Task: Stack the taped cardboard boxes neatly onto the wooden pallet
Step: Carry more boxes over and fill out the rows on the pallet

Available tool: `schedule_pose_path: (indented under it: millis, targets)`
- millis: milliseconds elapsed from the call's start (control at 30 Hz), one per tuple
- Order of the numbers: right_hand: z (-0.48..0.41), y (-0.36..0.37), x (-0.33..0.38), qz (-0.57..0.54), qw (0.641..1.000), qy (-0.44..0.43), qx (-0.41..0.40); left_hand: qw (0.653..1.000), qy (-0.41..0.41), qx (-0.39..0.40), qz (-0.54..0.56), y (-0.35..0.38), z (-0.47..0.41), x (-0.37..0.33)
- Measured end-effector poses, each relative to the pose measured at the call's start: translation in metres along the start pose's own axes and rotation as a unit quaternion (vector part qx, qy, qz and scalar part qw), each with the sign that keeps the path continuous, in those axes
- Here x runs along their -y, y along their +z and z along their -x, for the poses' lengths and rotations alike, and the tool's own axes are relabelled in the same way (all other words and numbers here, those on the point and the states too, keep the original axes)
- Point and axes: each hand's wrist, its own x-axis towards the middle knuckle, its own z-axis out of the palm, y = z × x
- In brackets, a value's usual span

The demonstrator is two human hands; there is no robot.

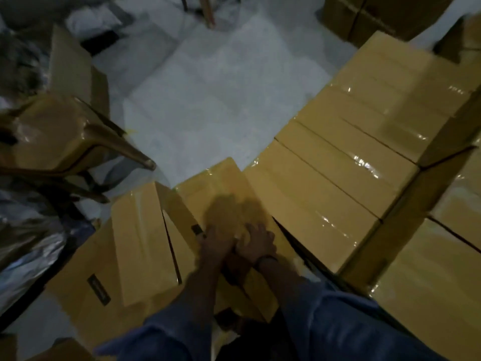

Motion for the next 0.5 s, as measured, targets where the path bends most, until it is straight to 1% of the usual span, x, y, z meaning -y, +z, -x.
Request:
schedule_pose_path:
  millis: [33, 100, 133, 200, 267, 333, 400, 433, 500]
  targets:
    - [-0.013, 0.013, -0.007, -0.001, 1.000, -0.002, 0.024, 1.000, -0.016, -0.012, 0.012, 0.013, -0.011, 0.014]
    - [-0.035, 0.039, -0.017, -0.003, 0.996, -0.028, 0.079, 1.000, -0.008, -0.008, 0.000, 0.036, -0.026, 0.039]
    - [-0.047, 0.048, -0.023, -0.001, 0.995, -0.039, 0.095, 1.000, -0.008, -0.003, -0.005, 0.045, -0.035, 0.048]
    - [-0.063, 0.057, -0.035, 0.009, 0.994, -0.030, 0.101, 0.999, -0.031, -0.001, -0.019, 0.058, -0.047, 0.059]
    - [-0.079, 0.061, -0.050, 0.047, 0.996, -0.016, 0.067, 0.998, -0.046, -0.037, -0.033, 0.069, -0.053, 0.073]
    - [-0.095, 0.058, -0.062, 0.128, 0.991, -0.034, -0.011, 0.993, -0.022, -0.078, -0.080, 0.079, -0.054, 0.086]
    - [-0.115, 0.054, -0.069, 0.159, 0.983, -0.056, -0.067, 0.990, -0.007, -0.091, -0.106, 0.089, -0.055, 0.099]
    - [-0.124, 0.053, -0.072, 0.162, 0.982, -0.069, -0.072, 0.989, -0.011, -0.094, -0.109, 0.093, -0.054, 0.103]
    - [-0.139, 0.054, -0.075, 0.175, 0.977, -0.109, -0.053, 0.990, -0.047, -0.106, -0.080, 0.097, -0.053, 0.113]
